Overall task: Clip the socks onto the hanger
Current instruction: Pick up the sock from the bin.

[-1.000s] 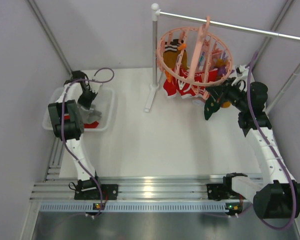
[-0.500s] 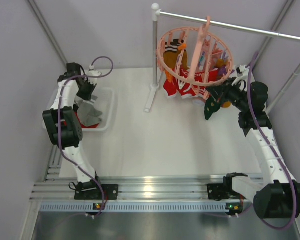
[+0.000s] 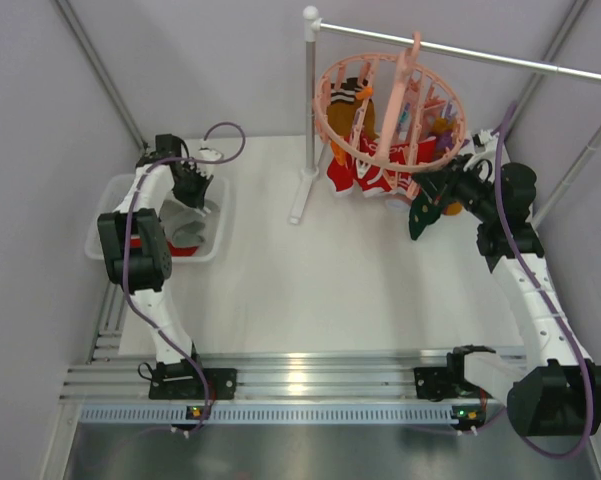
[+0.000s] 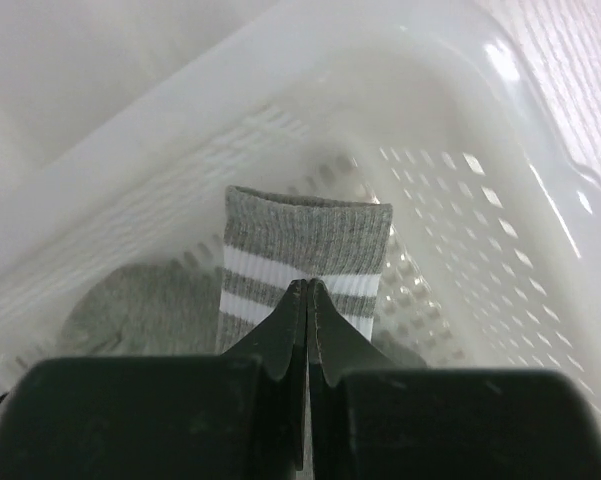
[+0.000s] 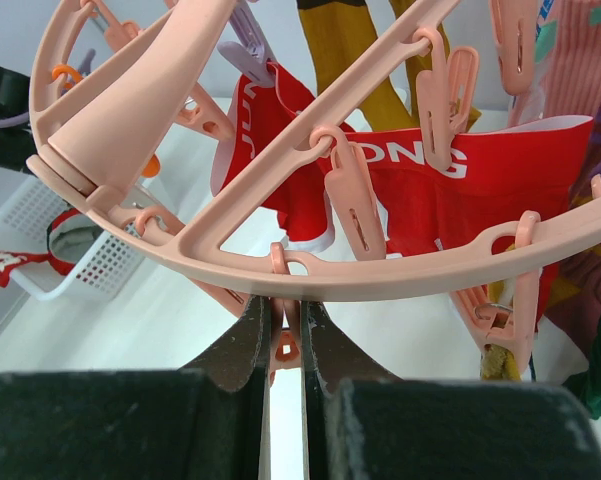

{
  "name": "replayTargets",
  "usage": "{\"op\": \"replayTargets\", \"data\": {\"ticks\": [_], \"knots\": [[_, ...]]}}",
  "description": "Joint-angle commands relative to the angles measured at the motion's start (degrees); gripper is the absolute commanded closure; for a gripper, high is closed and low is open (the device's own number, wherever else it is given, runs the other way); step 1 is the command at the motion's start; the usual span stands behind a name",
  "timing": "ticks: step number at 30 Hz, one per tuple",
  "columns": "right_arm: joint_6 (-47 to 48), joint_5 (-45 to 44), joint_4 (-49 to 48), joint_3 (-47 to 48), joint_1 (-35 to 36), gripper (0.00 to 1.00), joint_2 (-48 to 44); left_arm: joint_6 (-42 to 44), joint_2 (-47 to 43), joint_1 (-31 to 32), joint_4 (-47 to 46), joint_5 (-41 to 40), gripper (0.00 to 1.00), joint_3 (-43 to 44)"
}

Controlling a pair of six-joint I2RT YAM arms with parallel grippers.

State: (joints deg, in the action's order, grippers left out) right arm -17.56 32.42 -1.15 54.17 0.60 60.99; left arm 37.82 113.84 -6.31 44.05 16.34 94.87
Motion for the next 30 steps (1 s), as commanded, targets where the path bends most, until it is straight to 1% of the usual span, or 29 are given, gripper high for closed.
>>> {"op": "replayTargets", "data": {"ticks": [1,3,6,7,9,11,14,15,20,23,27,28,29,30], "knots": [[1.0,0.4,0.4,2.6,-0.2,1.0,0.4,-1.5,3.6,-0.1,-5.4,2.0,1.0,0.7],[1.3,0.4,0.8,2.8,-0.2,1.0,0.4,-1.9,4.9,0.0,-5.4,2.6,1.0,1.1],[1.5,0.3,0.9,2.6,-0.2,1.0,0.4,-1.5,5.7,0.0,-5.3,3.1,0.8,1.2],[1.5,0.3,0.9,2.6,-0.2,1.0,0.3,-1.1,5.9,-0.1,-4.8,2.9,0.68,1.6],[1.5,0.4,0.9,2.6,-0.2,1.0,0.3,0.1,6.1,-0.2,-2.6,2.8,0.61,2.4],[1.5,0.4,0.9,2.5,-0.2,1.0,0.3,1.0,6.0,-0.2,-2.0,2.7,0.47,2.9],[1.4,0.5,0.8,2.4,-0.2,1.0,0.4,1.7,6.3,-0.2,-2.0,2.0,0.38,2.8],[1.4,0.6,0.8,2.4,-0.2,1.0,0.4,1.4,6.8,-0.3,-2.7,1.5,0.37,2.7],[1.2,0.6,0.7,2.5,-0.2,1.0,0.5,0.8,9.6,0.2,-5.0,-1.0,0.39,2.9],[1.6,0.6,1.0,2.7,-0.2,1.0,0.4,1.2,11.4,0.3,-5.2,-2.4,0.44,2.7],[1.9,0.8,1.0,2.9,-0.2,1.0,0.2,1.1,10.7,0.2,-5.0,-0.8,0.69,1.8],[2.0,0.8,1.0,3.0,-0.2,1.0,0.2,1.0,10.1,0.2,-4.8,-0.2,0.78,1.7],[1.9,0.8,1.0,3.1,-1.9,1.0,0.2,0.9,9.5,0.3,-4.6,0.4,0.8,1.5],[1.7,0.8,1.0,3.2,-1.9,1.0,0.1,0.8,8.1,0.3,-4.2,0.7,0.89,1.7]]}}
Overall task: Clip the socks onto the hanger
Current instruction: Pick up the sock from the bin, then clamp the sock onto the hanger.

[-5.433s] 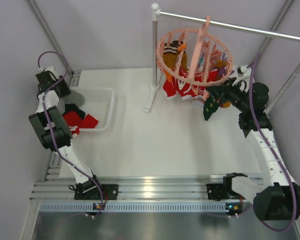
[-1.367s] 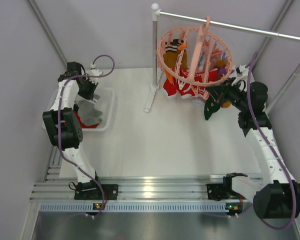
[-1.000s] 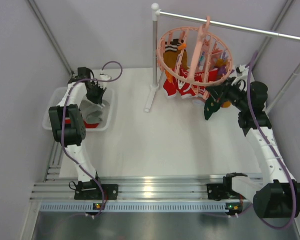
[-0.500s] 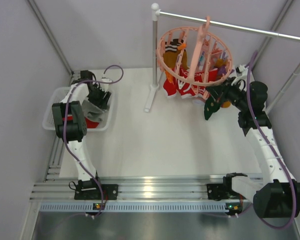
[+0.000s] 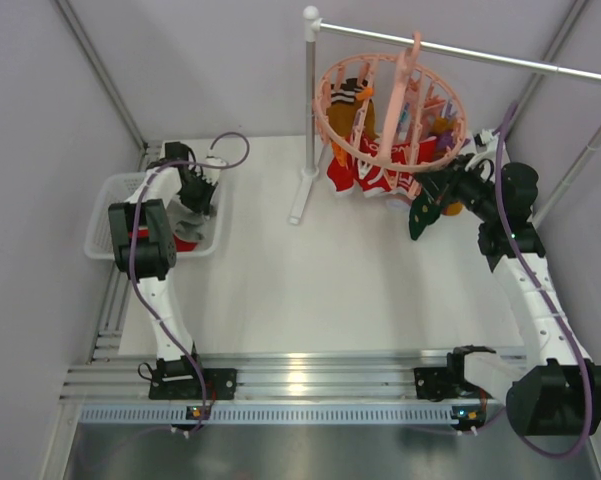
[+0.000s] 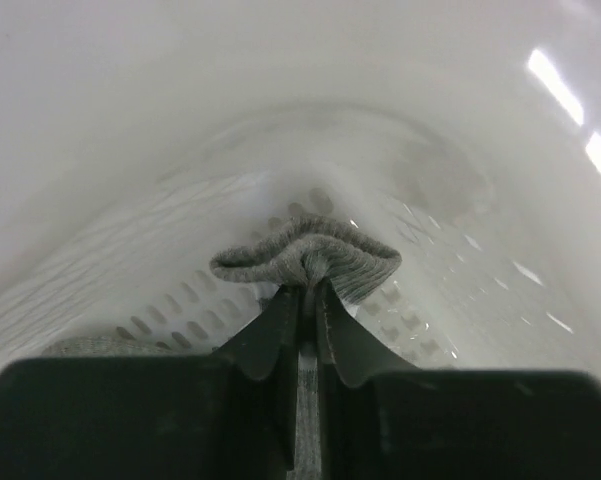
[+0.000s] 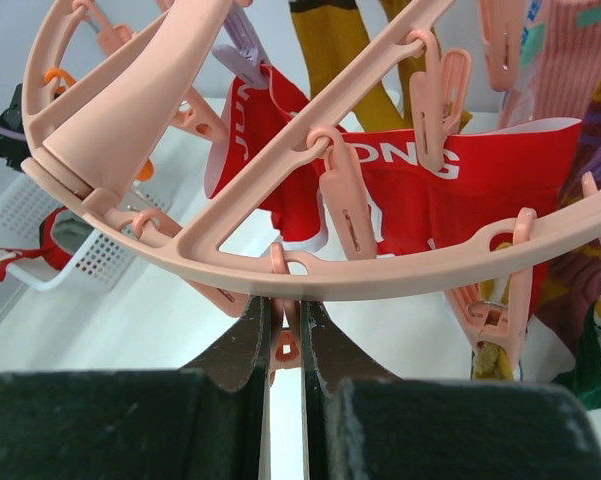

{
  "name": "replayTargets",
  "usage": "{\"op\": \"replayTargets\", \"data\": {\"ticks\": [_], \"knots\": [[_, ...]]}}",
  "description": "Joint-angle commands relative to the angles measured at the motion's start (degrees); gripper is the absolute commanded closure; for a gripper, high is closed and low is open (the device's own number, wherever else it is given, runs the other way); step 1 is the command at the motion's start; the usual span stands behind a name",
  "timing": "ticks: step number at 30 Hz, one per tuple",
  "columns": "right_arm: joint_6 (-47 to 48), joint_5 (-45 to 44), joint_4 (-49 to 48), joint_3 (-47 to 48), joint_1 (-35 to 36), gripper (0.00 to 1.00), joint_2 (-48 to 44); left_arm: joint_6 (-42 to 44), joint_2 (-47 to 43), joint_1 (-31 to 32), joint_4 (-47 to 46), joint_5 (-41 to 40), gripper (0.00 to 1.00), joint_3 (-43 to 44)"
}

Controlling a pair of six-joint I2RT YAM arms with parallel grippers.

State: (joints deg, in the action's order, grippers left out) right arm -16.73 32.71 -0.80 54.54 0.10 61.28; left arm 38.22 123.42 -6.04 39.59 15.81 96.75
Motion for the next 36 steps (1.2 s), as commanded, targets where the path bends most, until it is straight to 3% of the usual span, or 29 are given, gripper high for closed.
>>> {"op": "replayTargets", "data": {"ticks": [1,8,15,21,22,27,32,36], "knots": [[0.6,0.5,0.6,2.9,-1.4,1.0,-0.3,0.5,-2.2,0.1,1.0,1.4,0.92,0.1],[0.4,0.3,2.2,3.9,-1.4,1.0,-0.4,0.4,-11.0,-0.5,6.7,2.9,0.92,4.0],[-1.2,-0.4,1.2,3.9,-1.5,1.0,0.3,-1.4,-19.3,-0.6,9.1,7.9,1.0,8.3],[-3.8,-1.0,-1.4,4.3,-1.4,1.0,1.1,-4.5,-24.5,-0.5,9.2,21.1,1.0,12.4],[-4.0,-0.9,-1.7,4.5,-1.5,1.0,1.2,-5.8,-25.8,-0.5,7.8,26.9,1.0,11.5],[-5.5,-1.0,-2.4,5.4,-1.5,1.0,1.9,-12.6,-36.4,2.7,-11.6,37.1,1.0,0.4],[-6.4,-1.8,-3.4,6.2,-1.5,1.0,2.4,-16.9,-40.8,13.6,-21.6,38.8,1.0,-4.3],[-7.4,-2.2,-4.3,5.7,-1.5,1.0,2.7,-20.5,-43.0,24.0,-30.9,34.3,1.0,-11.5]]}}
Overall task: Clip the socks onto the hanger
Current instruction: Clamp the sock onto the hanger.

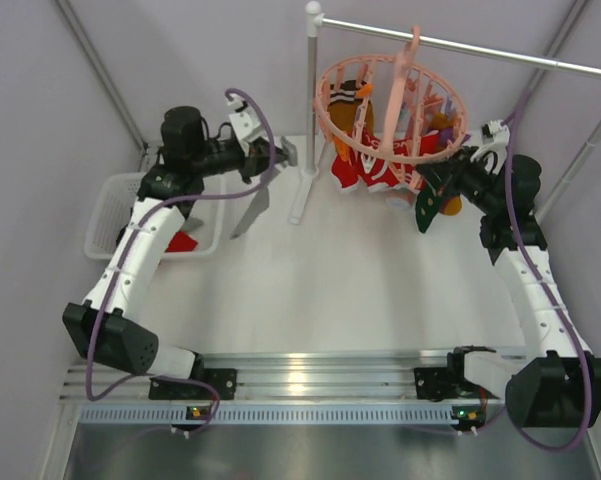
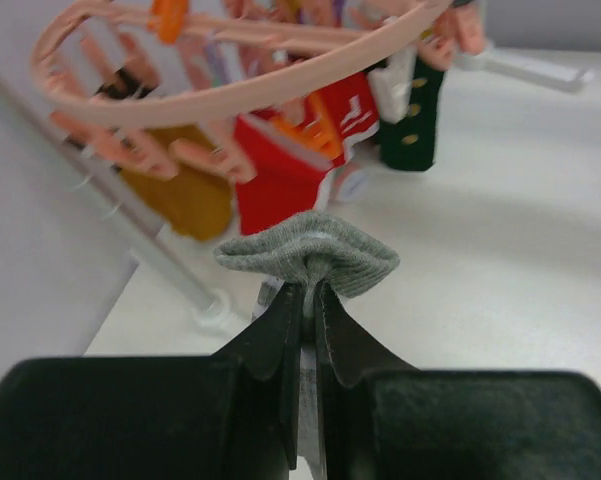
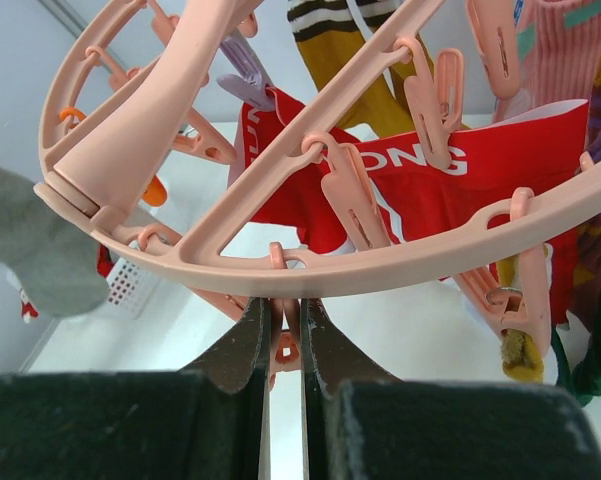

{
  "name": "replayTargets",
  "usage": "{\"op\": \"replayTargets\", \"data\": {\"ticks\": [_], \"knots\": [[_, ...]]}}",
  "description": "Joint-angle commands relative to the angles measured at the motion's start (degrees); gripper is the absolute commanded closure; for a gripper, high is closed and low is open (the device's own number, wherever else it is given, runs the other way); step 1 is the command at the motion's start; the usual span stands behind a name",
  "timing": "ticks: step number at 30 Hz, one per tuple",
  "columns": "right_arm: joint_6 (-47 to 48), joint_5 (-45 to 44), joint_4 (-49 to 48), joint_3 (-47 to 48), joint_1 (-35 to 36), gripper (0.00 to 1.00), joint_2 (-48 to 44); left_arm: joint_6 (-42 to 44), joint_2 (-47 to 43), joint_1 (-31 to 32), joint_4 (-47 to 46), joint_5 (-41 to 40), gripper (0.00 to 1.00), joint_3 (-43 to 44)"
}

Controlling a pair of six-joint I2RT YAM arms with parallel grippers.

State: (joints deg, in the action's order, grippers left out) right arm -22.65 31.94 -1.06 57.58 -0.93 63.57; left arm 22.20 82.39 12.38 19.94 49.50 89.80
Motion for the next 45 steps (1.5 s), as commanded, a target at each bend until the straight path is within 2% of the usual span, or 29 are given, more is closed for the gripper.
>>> {"op": "replayTargets", "data": {"ticks": [1,3,7,8,13,19,25,32,45], "knots": [[-2.3,-1.4,-4.2,2.5,-0.5,1.0,0.4,-6.3,-2.2,7.7,-15.4,-2.8,1.0,-6.2],[-3.4,-1.5,-4.3,2.4,-0.4,1.0,0.2,-7.2,-2.4,14.7,-17.1,-9.4,1.0,-9.6],[-4.2,-1.7,-4.2,1.7,-0.5,1.0,-0.5,-9.4,-0.8,27.1,-19.9,-15.9,1.0,-13.0],[-4.5,-1.6,-4.4,1.6,-0.5,1.0,-0.5,-9.6,-0.2,28.8,-23.9,-16.5,1.0,-14.0],[-6.1,-1.3,-4.0,1.4,-0.5,1.0,-0.3,-14.3,6.9,35.9,-28.8,-19.1,1.0,-11.7],[-6.9,-1.1,-2.9,2.0,-0.5,1.0,-0.3,-16.2,16.6,37.2,-29.4,-23.8,1.0,-4.4],[-7.0,-0.7,-2.4,1.7,-0.5,1.0,-0.6,-16.4,21.3,37.2,-31.4,-26.6,1.0,0.1],[-5.8,-0.5,-2.0,1.6,-0.4,1.0,-0.6,-16.5,24.2,37.1,-31.5,-27.6,1.0,3.5],[-5.3,-0.2,-1.9,1.3,-0.5,1.0,-0.5,-16.0,24.8,36.9,-34.1,-28.5,1.0,4.2]]}}
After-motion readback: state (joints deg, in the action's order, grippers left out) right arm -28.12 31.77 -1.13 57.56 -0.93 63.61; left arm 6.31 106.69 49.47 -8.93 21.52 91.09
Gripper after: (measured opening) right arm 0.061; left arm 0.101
